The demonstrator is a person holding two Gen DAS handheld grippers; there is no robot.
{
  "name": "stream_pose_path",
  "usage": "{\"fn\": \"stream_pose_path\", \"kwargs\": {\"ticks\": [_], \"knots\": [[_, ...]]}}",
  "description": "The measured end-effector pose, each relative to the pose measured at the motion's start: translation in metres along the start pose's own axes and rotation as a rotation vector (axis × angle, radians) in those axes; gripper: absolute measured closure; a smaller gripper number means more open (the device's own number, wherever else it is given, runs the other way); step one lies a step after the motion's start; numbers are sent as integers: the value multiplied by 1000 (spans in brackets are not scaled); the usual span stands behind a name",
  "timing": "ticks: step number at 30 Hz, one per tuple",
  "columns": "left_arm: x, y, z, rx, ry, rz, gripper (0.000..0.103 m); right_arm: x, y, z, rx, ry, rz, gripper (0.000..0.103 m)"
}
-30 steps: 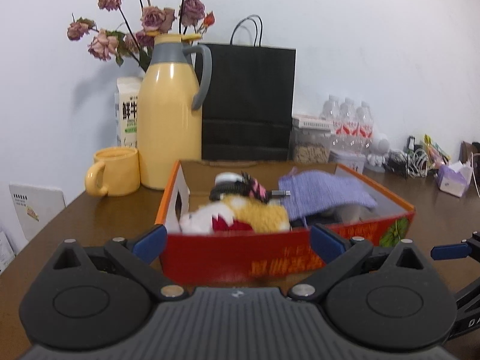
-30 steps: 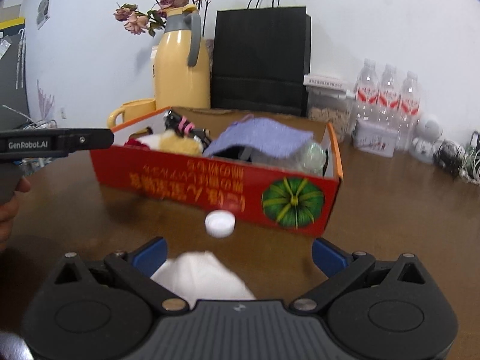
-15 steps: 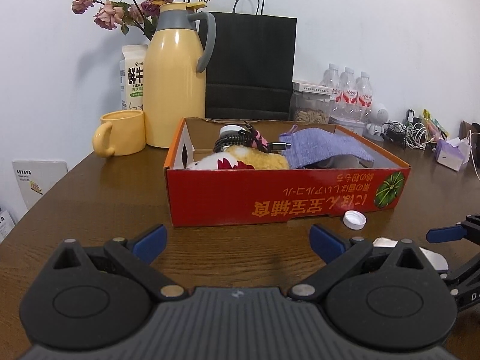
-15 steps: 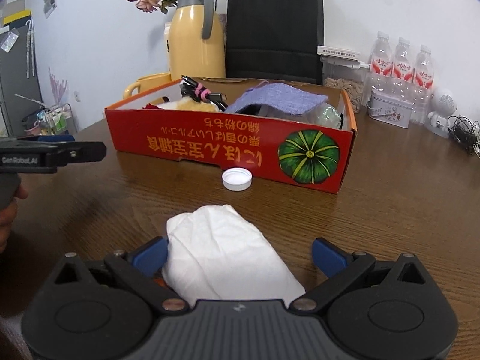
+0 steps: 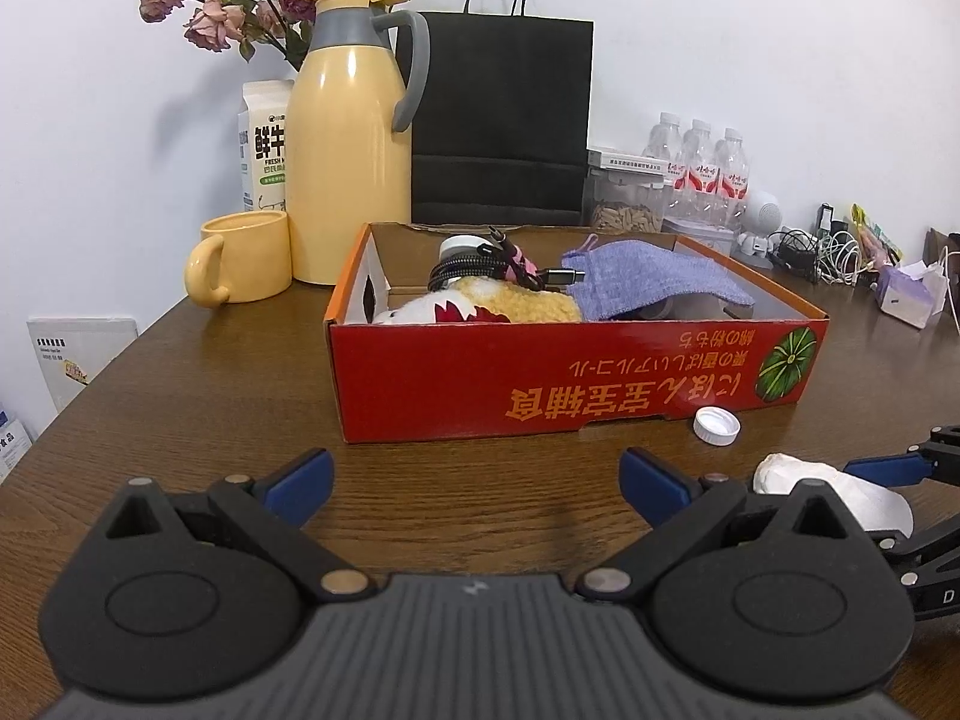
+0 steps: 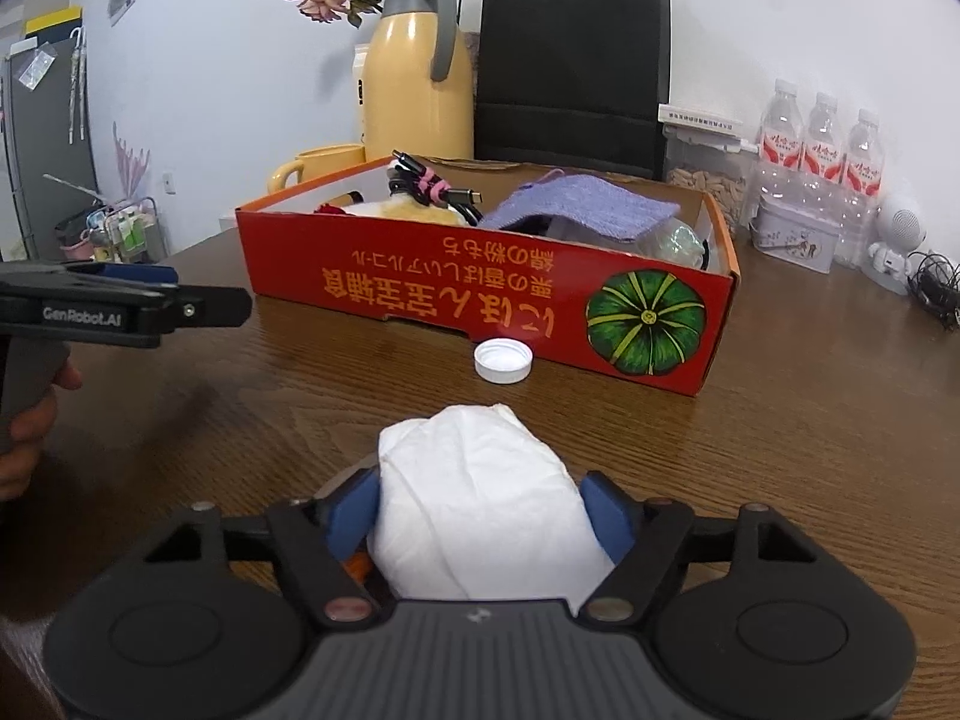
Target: Organize objects
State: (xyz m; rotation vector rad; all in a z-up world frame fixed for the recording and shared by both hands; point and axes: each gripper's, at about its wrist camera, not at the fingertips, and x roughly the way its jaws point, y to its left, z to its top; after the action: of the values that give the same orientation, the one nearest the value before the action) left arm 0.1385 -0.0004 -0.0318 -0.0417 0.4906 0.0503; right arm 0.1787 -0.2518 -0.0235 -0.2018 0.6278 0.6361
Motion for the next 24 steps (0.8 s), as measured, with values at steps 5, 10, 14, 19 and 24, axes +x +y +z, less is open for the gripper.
{"fn": "stream_pose_path", "kwargs": {"ticks": [5,10,14,19,24], "knots": [[1,-1,0,3,3,3,0,-5,-2,0,21,-33,-7,30],[3,-5,-1,20,9,2,0,-13,-9,-1,82,-101,-45,30],[4,-13,-4,29,29,-17,0,-16,-16,-1,125,-134,-89,30],[3,-38,-7,64,45,-90,0,-18,-19,-1,145,-155,-120,30],[3,-71,-12,139,57,-146,0,-23,-23,-3,171,-188,-158,29]]}}
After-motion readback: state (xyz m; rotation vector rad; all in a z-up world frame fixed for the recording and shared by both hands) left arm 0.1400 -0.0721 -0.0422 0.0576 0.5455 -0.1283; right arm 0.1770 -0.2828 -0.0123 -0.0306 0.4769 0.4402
